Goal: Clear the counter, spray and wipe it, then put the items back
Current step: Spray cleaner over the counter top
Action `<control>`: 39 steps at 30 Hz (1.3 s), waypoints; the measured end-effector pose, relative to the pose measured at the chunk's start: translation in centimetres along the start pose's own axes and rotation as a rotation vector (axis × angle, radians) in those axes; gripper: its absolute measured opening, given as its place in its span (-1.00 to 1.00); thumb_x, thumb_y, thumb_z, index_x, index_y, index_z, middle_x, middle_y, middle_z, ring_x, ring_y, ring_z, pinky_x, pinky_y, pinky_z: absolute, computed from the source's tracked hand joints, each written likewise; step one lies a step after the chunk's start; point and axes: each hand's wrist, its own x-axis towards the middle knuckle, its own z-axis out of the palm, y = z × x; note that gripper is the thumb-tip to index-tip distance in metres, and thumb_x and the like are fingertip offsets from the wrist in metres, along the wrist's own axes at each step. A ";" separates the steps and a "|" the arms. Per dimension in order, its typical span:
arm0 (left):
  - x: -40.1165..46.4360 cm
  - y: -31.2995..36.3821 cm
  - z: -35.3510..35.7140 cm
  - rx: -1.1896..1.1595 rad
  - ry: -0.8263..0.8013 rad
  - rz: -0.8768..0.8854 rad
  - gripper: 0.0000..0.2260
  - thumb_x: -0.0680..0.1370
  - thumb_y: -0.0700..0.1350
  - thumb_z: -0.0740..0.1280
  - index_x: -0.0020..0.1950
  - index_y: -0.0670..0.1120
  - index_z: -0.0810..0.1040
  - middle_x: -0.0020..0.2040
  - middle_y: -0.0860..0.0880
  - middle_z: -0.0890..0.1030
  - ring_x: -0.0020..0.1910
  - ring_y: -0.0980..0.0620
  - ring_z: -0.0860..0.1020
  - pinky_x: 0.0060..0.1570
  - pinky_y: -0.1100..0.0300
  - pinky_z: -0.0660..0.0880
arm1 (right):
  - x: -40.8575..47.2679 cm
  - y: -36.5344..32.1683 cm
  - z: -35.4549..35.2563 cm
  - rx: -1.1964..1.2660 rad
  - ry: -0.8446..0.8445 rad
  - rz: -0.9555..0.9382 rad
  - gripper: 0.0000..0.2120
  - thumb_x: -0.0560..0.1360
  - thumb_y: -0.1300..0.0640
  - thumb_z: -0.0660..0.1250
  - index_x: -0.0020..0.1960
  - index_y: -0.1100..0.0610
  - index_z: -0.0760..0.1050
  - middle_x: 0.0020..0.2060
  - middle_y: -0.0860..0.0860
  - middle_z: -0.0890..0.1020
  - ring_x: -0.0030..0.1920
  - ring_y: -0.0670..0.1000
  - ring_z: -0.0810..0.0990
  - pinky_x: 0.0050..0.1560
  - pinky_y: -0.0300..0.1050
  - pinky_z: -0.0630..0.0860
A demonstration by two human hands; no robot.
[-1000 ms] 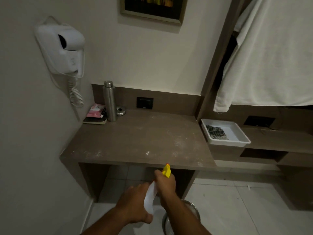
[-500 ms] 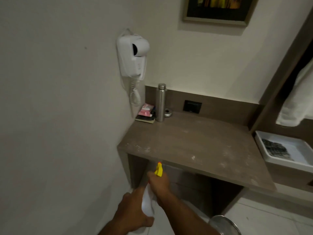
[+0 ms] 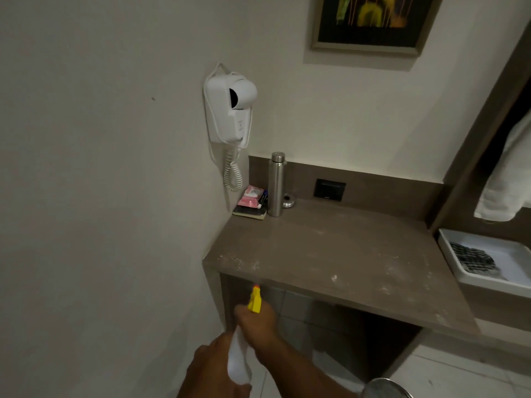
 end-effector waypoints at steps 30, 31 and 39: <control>5.5 18.1 9.6 0.143 -0.372 0.686 -0.47 0.12 0.17 0.38 0.07 0.25 0.39 -0.06 0.20 0.55 -0.04 0.17 0.56 0.00 0.11 0.60 | 1.0 -2.6 -22.4 0.013 0.588 -0.052 -0.77 0.38 0.03 0.40 -0.39 0.06 0.45 -0.43 0.03 0.55 -0.37 0.05 0.54 -0.26 0.01 0.54; 5.6 18.4 9.8 0.119 -0.375 0.668 -0.44 0.10 0.18 0.41 0.08 0.25 0.38 -0.03 0.20 0.54 -0.02 0.16 0.55 0.01 0.11 0.60 | 0.8 -3.0 -23.1 -0.058 0.546 -0.053 -0.74 0.40 -0.05 0.40 -0.37 0.05 0.46 -0.41 0.02 0.57 -0.35 0.05 0.58 -0.25 0.02 0.57; 7.8 24.2 12.1 0.189 -0.294 0.714 -0.15 0.13 0.27 0.43 0.37 0.10 0.26 0.32 0.13 0.41 0.28 0.02 0.38 0.24 0.13 0.40 | 0.0 -5.0 -30.5 -0.098 0.431 0.022 -0.57 0.37 -0.21 0.44 -0.12 0.18 0.60 -0.19 0.19 0.70 -0.26 0.14 0.71 -0.31 0.04 0.69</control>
